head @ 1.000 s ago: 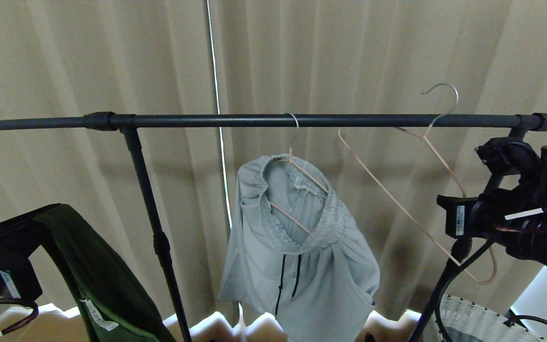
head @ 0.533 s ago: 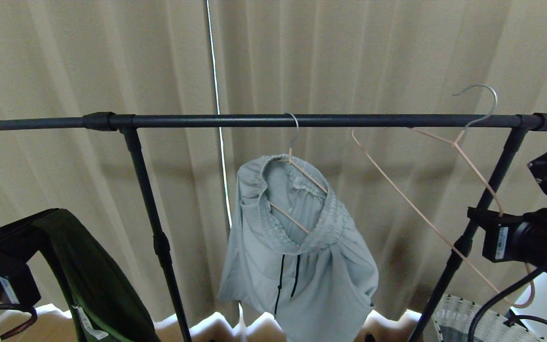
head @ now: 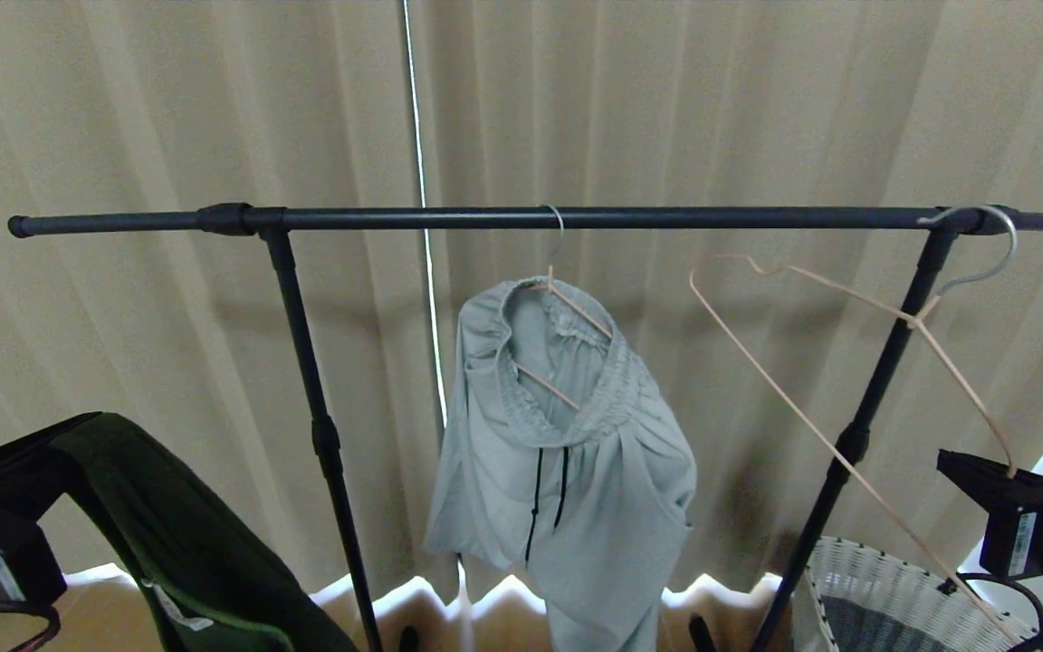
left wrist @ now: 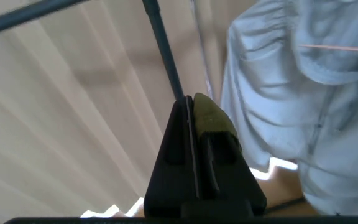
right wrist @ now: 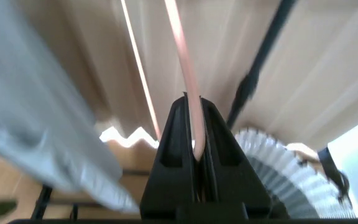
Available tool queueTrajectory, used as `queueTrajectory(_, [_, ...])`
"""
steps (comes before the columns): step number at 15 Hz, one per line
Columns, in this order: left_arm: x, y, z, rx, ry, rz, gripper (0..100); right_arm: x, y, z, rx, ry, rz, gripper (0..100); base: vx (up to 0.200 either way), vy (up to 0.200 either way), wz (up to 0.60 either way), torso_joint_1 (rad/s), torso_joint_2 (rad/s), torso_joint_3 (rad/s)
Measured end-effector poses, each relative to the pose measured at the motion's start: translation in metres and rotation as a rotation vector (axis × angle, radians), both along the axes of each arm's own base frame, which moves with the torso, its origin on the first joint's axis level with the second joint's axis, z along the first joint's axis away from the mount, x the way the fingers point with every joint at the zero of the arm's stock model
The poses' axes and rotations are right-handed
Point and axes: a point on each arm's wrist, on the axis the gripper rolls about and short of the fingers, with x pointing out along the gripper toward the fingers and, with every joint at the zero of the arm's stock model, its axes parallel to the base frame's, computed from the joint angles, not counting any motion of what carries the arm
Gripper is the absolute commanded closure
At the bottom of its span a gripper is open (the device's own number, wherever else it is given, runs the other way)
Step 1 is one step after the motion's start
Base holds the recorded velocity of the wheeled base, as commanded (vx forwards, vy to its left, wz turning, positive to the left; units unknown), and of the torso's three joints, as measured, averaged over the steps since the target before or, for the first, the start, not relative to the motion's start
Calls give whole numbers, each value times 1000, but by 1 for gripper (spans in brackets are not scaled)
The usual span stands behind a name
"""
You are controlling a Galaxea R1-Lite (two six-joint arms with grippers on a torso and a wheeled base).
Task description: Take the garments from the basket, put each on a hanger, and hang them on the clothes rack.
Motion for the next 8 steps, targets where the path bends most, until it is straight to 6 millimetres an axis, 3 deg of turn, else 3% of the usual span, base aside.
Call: queueTrajectory(8, [-1,0,-4,2,11,1,100,-22,-8,-20,-2,31,20,100,-200,0,0,2,2,2])
